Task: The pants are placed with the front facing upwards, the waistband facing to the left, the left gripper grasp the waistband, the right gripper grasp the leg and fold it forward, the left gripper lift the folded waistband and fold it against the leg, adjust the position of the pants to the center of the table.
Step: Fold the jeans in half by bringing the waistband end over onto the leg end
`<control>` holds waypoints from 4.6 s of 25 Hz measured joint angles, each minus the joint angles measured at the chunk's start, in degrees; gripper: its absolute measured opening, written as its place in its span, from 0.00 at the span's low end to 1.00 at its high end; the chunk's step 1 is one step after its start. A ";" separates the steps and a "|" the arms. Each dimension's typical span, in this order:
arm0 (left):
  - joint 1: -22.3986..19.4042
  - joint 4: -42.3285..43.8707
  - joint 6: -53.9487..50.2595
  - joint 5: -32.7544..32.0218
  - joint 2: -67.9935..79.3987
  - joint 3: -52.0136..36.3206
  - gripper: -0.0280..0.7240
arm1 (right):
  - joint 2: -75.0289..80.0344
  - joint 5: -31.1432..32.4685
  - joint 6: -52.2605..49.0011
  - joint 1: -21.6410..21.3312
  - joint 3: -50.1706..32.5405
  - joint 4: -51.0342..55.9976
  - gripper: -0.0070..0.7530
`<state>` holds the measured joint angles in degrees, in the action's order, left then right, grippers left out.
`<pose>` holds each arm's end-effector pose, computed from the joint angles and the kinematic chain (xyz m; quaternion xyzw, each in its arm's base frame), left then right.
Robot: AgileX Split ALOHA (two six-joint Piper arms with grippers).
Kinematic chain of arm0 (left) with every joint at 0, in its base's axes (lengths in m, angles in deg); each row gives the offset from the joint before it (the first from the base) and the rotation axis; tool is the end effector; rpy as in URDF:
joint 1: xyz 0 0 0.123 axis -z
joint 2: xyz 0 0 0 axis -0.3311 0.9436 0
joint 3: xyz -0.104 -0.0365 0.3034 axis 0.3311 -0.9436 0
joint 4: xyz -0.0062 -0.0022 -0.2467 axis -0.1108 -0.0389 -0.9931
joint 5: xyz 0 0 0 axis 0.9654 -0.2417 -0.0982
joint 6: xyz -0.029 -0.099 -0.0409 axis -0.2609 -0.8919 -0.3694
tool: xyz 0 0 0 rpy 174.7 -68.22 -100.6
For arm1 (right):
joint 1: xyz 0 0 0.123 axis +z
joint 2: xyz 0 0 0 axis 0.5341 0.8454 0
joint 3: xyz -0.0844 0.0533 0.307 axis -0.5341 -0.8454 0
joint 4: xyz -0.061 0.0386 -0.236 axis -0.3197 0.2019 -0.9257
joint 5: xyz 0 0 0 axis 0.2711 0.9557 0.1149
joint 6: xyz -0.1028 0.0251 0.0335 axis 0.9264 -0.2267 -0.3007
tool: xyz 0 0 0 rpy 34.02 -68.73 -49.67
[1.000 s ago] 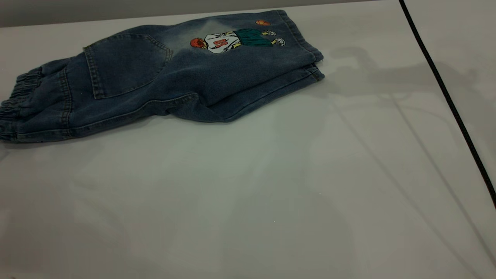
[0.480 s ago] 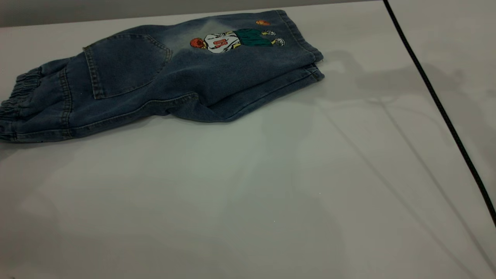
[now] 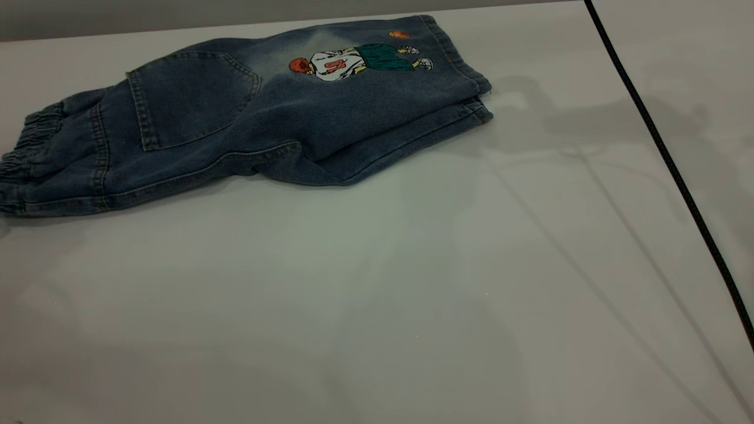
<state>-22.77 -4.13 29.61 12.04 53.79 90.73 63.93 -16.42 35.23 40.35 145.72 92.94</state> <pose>0.2887 0.1572 0.1101 -0.4426 0.8151 -0.3665 0.0739 0.4556 0.1665 0.2003 -0.0877 0.8260 0.5501 0.0861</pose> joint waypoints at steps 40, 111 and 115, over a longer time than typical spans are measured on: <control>4.09 -22.40 19.62 4.28 11.75 0.06 0.59 | 0.00 -0.15 0.39 0.00 0.00 0.42 0.66; 18.91 -0.32 2.13 -3.03 -44.01 -9.59 0.16 | 10.92 -21.48 9.71 35.95 0.02 2.54 0.63; 19.00 0.92 2.07 -3.48 -44.01 -9.59 0.16 | 10.26 -21.84 9.78 33.29 0.02 1.12 0.63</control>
<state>-3.78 -3.21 31.68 8.57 9.79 81.14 74.19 -38.26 45.01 73.64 145.74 94.06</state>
